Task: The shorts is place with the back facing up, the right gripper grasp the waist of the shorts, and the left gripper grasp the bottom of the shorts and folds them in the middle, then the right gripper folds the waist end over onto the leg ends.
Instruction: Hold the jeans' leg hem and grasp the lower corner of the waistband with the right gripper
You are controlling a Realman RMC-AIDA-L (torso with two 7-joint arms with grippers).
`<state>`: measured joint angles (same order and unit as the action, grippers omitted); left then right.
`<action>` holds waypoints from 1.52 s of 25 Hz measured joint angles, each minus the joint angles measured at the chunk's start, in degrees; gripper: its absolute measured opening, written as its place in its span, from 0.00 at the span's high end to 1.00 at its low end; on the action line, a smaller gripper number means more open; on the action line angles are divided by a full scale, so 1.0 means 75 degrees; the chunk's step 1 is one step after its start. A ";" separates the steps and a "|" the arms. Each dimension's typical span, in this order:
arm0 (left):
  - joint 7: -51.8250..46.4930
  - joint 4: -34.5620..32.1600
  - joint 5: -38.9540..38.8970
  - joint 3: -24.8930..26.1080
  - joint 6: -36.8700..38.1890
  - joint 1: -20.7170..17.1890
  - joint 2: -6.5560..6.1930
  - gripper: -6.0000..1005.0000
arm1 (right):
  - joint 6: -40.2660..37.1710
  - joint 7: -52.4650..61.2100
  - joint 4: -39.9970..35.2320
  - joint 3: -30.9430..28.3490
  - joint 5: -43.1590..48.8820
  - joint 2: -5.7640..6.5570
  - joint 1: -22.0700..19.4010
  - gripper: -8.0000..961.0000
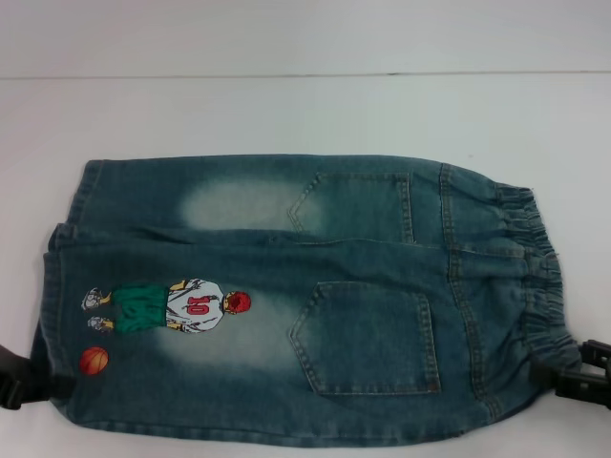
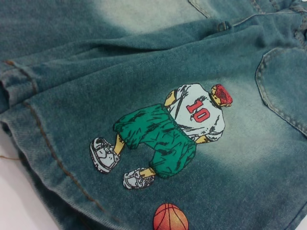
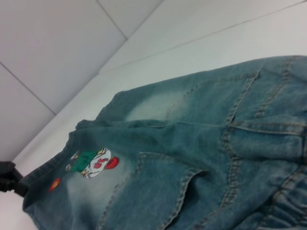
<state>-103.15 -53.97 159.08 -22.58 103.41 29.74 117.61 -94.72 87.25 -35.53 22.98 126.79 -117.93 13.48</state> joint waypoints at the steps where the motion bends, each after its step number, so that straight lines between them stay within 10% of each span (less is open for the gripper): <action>1: -0.0001 0.0015 0.0007 0.0000 -0.0007 0.0008 -0.0001 0.96 | -0.0004 0.0002 0.0002 0.0011 0.0043 -0.0016 0.0021 0.05; 25: -0.0024 0.0096 0.0023 0.0000 -0.0019 0.0087 0.0012 0.96 | -0.0224 -0.0043 -0.0088 -0.0115 0.0141 0.0064 -0.0424 0.16; 38: -0.0091 0.0094 0.0023 0.0000 -0.0018 0.0107 0.0023 0.96 | -0.0167 0.0073 -0.0103 -0.0110 0.0149 0.0239 -0.0340 0.76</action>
<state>-103.84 -53.26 159.26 -22.59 103.27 30.55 117.78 -95.98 87.79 -36.30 22.15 127.90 -116.14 10.94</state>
